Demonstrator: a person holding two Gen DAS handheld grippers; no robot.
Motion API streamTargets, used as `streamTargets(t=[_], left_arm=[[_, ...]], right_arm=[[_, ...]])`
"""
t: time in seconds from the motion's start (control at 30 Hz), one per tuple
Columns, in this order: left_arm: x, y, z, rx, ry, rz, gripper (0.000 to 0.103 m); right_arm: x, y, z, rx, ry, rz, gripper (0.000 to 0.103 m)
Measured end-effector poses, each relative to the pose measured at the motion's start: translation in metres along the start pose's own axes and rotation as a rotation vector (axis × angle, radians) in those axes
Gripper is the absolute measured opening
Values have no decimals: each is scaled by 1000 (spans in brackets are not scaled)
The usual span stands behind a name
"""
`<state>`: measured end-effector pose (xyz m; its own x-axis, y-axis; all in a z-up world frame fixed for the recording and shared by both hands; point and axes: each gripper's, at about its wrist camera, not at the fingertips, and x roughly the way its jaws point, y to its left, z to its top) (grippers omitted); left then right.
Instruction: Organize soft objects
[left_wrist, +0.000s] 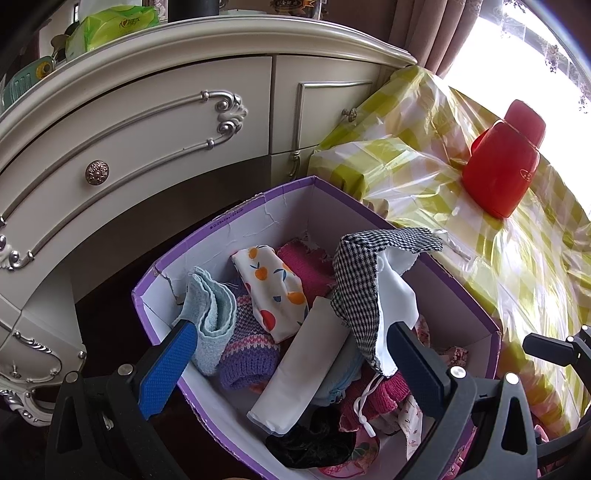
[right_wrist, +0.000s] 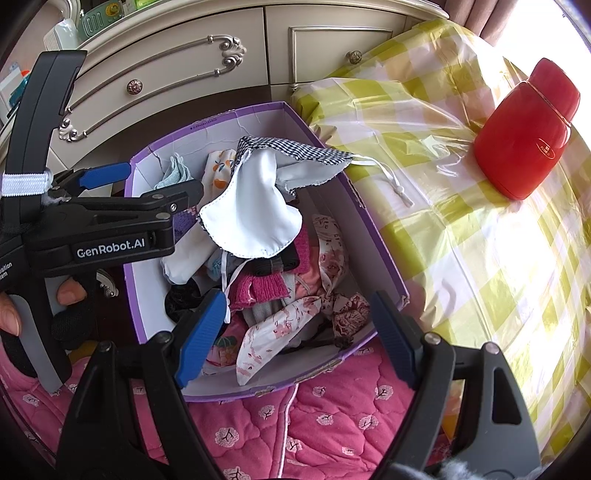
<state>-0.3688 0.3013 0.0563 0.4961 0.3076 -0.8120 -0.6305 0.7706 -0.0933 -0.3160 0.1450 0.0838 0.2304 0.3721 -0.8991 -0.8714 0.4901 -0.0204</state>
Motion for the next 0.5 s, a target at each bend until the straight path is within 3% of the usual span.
streamTargets(t=[0.5], left_arm=[[0,3,1,-18,4,11,103]], right_arm=[[1,3,-1,4,1,-3,82]])
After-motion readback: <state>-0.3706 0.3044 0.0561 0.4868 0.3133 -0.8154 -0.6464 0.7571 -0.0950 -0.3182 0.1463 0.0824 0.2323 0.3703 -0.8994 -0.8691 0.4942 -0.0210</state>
